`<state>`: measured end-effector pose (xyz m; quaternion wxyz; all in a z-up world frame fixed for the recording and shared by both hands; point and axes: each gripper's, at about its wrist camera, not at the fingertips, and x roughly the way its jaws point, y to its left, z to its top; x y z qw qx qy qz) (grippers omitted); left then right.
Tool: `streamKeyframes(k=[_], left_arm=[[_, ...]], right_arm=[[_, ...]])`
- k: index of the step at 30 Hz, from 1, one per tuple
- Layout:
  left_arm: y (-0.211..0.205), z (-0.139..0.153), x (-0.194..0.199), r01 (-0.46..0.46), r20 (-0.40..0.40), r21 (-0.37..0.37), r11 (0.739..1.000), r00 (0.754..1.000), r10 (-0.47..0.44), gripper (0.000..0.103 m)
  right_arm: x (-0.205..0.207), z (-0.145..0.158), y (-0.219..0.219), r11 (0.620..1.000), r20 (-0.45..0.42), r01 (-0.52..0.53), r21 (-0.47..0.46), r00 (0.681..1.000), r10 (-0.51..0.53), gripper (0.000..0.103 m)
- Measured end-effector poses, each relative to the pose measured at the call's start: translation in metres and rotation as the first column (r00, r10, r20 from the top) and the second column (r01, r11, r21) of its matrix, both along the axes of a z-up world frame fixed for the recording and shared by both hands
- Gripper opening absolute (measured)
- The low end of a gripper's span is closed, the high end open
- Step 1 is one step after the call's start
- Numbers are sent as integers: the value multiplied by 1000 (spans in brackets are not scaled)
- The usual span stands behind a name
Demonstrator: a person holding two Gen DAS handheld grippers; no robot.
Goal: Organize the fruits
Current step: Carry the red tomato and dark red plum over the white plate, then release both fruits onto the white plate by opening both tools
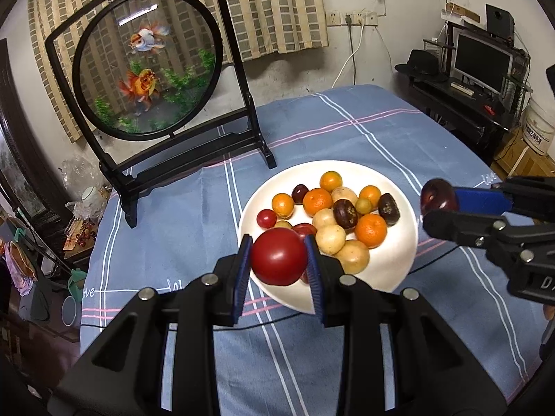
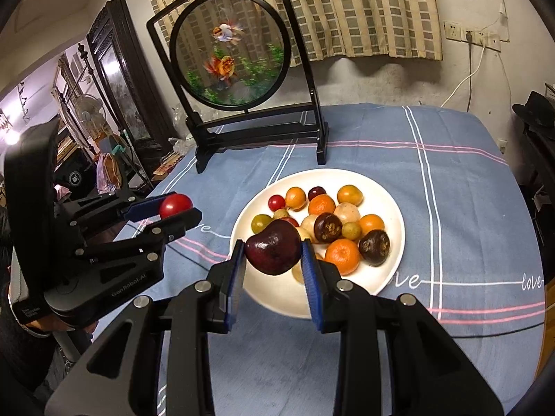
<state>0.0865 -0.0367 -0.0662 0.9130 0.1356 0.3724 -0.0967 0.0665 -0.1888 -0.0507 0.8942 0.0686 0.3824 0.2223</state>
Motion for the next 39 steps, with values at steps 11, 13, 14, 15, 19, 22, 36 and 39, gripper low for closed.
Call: streamKeyframes(k=[11,13,14,15,19,22,36,39], left_arm=[[6,-19,81,-39,-96,-98,994,995,29,31],[0,-26,87,-33,-102,-85,996,995,24,31],[-2,-30,92,-30,-112,-81,996,994,20,31],[-4,-35,97,-31,-126,-79,996,992,21,31],[-6,-48,110,-39,-151,-95,995,988,24,32],[-6,-54,113,-44,-153,-94,995,988,29,53],[16,-34,89,-98,-66,-109,989,994,91,71],[26,-23,71,-108,-39,-114,988,994,104,73]], right_arm=[[61,-13,-14,993,1,104,-52,995,-104,32],[74,-22,-10,992,-13,100,-71,995,-101,32],[81,-27,-6,992,-20,93,-83,995,-95,32],[85,-29,-4,992,-21,88,-90,996,-90,32],[102,-40,8,994,-40,49,-102,998,-54,33],[113,-48,14,990,-51,30,-135,998,-37,35],[78,-19,-5,992,53,77,-100,996,-72,63],[55,-12,-16,990,62,106,-92,993,-100,64]])
